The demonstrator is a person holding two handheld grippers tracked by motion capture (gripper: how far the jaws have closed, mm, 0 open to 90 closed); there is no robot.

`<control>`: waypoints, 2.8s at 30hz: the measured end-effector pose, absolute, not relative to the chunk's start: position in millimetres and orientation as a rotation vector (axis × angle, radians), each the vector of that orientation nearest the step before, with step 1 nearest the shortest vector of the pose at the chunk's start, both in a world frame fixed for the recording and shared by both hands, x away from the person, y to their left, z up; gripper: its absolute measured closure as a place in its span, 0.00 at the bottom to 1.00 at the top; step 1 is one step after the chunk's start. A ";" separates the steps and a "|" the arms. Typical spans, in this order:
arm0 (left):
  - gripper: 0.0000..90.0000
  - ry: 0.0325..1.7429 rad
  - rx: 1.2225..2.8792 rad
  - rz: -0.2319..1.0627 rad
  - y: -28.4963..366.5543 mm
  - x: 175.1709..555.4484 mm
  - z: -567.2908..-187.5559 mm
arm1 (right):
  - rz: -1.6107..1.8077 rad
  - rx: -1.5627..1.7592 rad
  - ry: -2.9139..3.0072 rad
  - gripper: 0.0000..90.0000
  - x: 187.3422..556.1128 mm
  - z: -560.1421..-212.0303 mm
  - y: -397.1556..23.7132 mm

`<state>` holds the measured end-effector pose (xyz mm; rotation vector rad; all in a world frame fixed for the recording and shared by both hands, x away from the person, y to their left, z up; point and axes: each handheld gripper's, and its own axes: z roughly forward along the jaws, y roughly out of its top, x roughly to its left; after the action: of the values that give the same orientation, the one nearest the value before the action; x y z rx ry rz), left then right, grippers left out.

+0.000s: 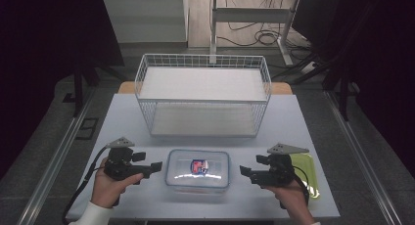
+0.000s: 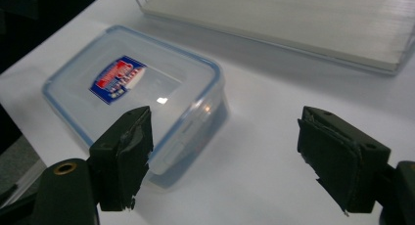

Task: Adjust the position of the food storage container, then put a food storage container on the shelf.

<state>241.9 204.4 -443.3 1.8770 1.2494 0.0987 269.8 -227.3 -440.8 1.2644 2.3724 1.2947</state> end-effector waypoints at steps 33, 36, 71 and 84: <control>0.15 1.276 1.815 -0.228 189.6 268.3 -488.6 | 1.382 1.301 2.391 0.23 262.0 -439.2 -216.5; 0.15 1.297 1.829 -0.238 191.5 270.3 -495.7 | 1.375 1.301 2.396 0.23 262.6 -440.4 -216.5; 0.35 1.280 1.765 -0.458 184.4 277.9 -518.7 | 1.341 1.430 2.528 0.21 277.5 -472.4 -187.8; 0.36 1.281 1.759 -0.456 185.1 277.5 -519.1 | 1.386 1.687 2.510 0.18 296.8 -495.2 -180.7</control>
<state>277.5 185.1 -519.1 1.7589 1.2811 -0.4564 296.8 -180.7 -495.2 1.6867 2.5099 1.3864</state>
